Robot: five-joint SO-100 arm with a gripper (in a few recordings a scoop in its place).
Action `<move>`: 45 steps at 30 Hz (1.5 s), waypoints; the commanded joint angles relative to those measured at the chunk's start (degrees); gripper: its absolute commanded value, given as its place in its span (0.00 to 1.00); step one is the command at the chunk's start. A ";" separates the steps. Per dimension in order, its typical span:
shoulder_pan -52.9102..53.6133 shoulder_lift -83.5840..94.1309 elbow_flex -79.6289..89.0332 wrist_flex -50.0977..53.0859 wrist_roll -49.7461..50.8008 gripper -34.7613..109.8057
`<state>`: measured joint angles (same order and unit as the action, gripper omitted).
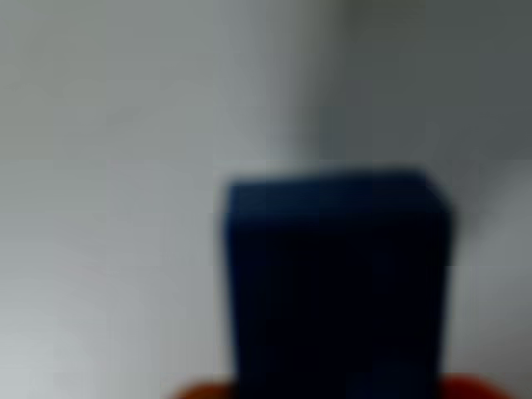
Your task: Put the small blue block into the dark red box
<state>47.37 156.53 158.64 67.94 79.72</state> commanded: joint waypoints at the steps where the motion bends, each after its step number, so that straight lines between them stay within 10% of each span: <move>1: 4.75 -1.05 -10.72 4.75 -5.36 0.24; 24: -3.60 -63.81 -61.70 -5.98 -19.95 0.24; 29: -4.83 -73.39 -71.46 0.09 -22.06 0.39; 45: -9.40 -37.71 -50.10 4.83 -47.02 0.42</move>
<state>38.67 105.91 103.18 71.10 38.94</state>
